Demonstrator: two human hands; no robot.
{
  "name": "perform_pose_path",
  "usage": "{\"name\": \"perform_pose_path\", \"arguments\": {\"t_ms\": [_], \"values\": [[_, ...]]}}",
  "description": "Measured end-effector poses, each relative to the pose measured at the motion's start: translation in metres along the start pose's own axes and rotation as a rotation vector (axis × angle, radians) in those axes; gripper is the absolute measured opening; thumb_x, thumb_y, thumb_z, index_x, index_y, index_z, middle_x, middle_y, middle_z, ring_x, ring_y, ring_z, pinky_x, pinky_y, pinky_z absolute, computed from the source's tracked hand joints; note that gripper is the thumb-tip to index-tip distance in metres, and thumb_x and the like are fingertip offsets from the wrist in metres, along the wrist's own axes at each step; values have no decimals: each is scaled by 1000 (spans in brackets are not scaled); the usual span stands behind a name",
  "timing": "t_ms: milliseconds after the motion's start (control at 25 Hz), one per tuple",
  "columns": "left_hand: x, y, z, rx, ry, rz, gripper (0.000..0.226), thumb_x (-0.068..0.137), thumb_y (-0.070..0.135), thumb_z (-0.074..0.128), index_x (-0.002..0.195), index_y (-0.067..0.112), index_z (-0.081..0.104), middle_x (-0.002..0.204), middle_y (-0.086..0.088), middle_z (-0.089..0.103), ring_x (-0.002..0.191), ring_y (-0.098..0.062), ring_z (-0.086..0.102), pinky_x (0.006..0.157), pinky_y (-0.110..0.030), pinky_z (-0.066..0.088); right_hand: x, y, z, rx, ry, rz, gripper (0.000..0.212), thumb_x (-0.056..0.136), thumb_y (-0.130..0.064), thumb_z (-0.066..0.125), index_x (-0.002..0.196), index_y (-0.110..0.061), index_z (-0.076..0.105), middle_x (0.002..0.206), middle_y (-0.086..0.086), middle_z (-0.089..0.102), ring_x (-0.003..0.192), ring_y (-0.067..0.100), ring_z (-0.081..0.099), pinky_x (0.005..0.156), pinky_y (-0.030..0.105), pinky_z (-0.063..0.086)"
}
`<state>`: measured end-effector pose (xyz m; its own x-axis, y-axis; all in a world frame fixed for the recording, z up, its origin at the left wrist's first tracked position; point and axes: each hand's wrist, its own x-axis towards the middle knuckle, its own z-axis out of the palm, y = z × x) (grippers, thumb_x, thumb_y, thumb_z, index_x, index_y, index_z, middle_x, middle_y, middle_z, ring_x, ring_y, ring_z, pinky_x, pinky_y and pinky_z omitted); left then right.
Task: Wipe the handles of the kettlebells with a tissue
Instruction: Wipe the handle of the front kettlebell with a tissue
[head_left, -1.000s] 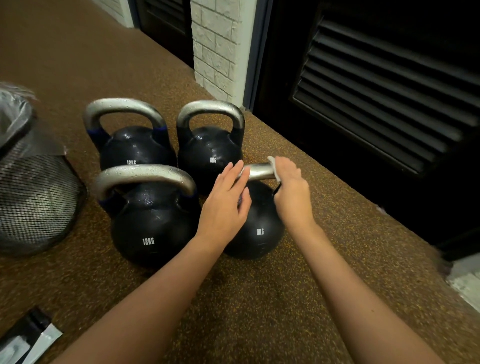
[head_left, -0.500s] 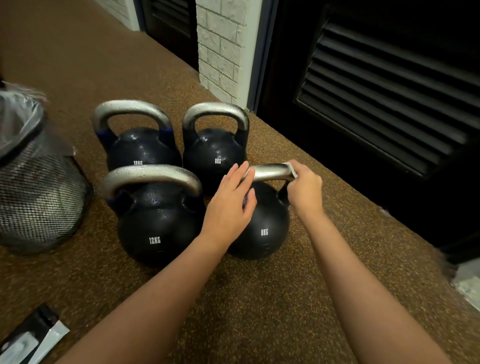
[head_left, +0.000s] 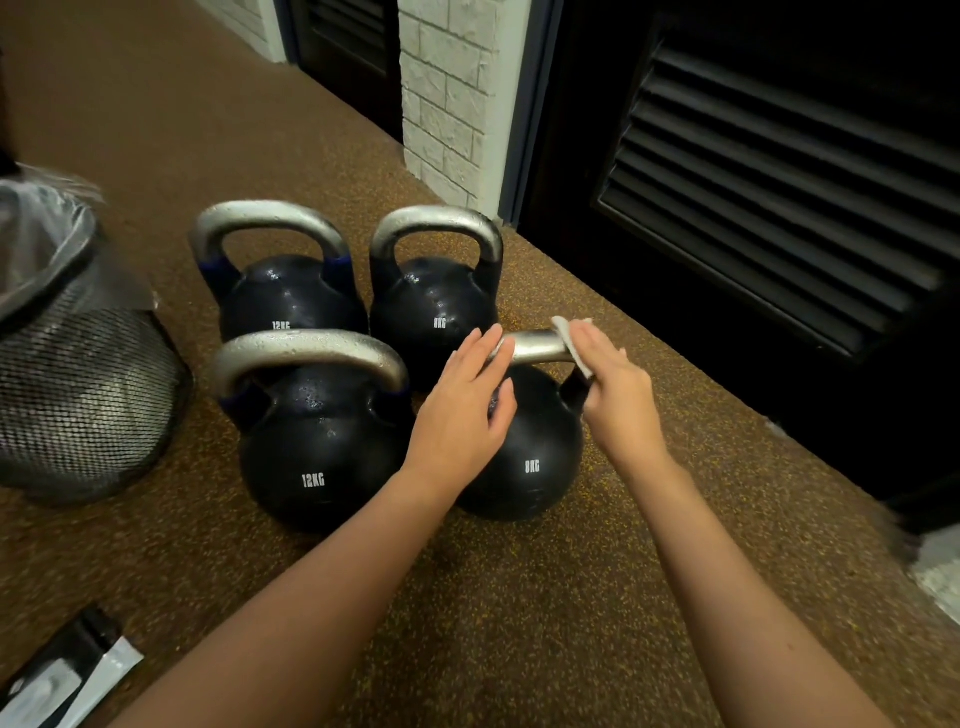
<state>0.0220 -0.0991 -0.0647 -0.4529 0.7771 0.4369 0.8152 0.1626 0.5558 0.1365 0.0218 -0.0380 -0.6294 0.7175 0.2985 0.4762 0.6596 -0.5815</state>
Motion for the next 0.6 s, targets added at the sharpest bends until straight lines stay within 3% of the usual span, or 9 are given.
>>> {"name": "perform_pose_path", "arguments": {"t_ms": [80,160,240,320,440,600], "values": [[0,0,0,-3,-3,4,49,94,30,34,139,11,41,148,-5,36,141,-16,24,114,-35,27,-9,5,8,110,72,103,55,91,5,46,141,-16,39,149,2,35,139,18,30,119,35,16],[0,0,1,-8,2,2,48,94,28,36,139,11,40,148,-5,36,141,-16,23,114,-35,27,-15,7,13,207,119,237,53,93,4,42,142,-17,38,148,3,36,132,17,41,113,26,28],[0,0,0,-19,-3,-9,45,95,21,44,139,12,40,149,-4,35,141,-15,22,115,-34,26,-20,7,16,237,124,385,53,94,0,40,143,-20,37,144,5,43,115,12,52,95,11,34],[0,1,0,-20,-7,-13,45,95,18,46,140,12,39,149,-4,34,142,-15,21,114,-31,25,-23,1,19,256,133,466,51,96,-3,38,144,-21,35,137,9,51,108,16,55,87,15,37],[0,1,-1,-19,-10,-21,46,95,18,46,140,12,38,150,-4,33,142,-15,21,114,-30,23,-25,-16,25,265,173,487,50,96,-3,38,144,-19,36,131,16,55,110,26,57,89,21,39],[0,2,-1,-12,-15,-23,46,96,22,43,141,12,38,150,-4,33,142,-15,21,114,-32,24,-29,-40,34,205,191,355,55,93,5,40,143,-16,34,149,9,35,128,24,45,110,27,32]]}}
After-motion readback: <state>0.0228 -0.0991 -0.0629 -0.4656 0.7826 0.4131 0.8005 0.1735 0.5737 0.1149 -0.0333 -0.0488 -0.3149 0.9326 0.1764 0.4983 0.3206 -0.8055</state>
